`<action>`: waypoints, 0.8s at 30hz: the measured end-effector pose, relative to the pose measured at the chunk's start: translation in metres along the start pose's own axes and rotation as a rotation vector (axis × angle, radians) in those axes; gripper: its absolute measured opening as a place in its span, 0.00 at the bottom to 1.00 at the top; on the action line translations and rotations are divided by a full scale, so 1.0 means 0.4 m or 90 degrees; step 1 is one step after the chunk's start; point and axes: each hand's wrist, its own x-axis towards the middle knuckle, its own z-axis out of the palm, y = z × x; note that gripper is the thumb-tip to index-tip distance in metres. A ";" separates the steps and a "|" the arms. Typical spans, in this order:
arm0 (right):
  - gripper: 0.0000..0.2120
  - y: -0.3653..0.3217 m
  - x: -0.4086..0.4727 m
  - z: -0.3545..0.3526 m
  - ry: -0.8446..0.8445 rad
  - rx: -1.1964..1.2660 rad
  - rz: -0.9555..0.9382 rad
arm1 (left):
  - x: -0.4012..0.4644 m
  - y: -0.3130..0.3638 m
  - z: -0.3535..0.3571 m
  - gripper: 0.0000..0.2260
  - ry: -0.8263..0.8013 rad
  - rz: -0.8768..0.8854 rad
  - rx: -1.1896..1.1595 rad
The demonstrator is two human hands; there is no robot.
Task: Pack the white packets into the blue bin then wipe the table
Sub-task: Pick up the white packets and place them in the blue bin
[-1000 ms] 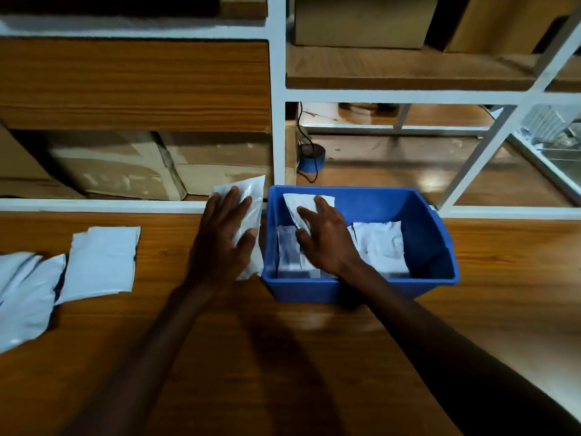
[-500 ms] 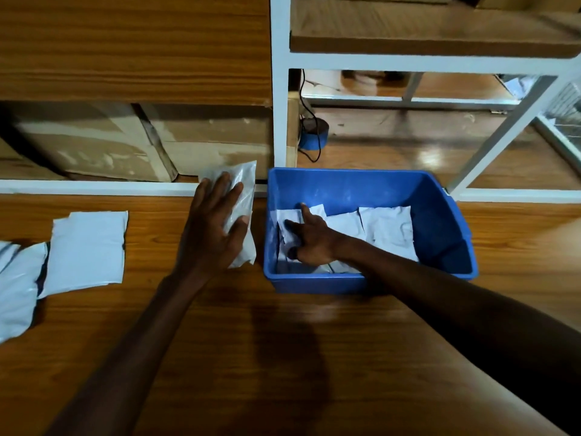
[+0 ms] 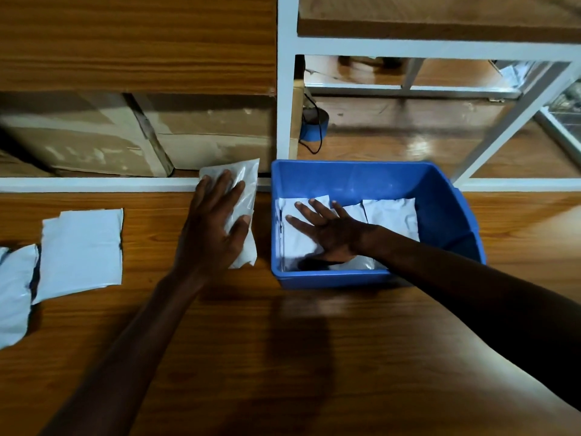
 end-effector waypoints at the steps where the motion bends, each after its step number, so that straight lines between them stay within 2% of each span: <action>1: 0.45 -0.002 0.002 0.004 -0.001 -0.008 0.008 | 0.002 0.002 -0.001 0.28 0.001 0.006 0.000; 4: 0.44 -0.007 -0.003 -0.004 -0.004 -0.013 0.014 | 0.010 0.018 -0.010 0.27 0.008 0.026 -0.006; 7: 0.45 -0.014 -0.034 -0.033 0.006 0.058 0.026 | 0.024 0.033 -0.025 0.28 0.023 0.051 -0.025; 13: 0.43 0.000 -0.198 -0.064 0.146 0.173 0.093 | 0.059 0.110 -0.043 0.27 0.031 0.102 -0.050; 19: 0.45 0.076 -0.410 0.028 0.248 0.177 0.185 | 0.055 0.292 0.016 0.27 0.069 0.151 -0.070; 21: 0.44 0.113 -0.470 0.065 0.269 0.193 0.228 | 0.064 0.352 0.067 0.27 0.048 0.151 -0.079; 24: 0.46 0.166 -0.535 0.122 0.290 0.215 0.258 | 0.085 0.413 0.161 0.27 -0.040 0.158 -0.057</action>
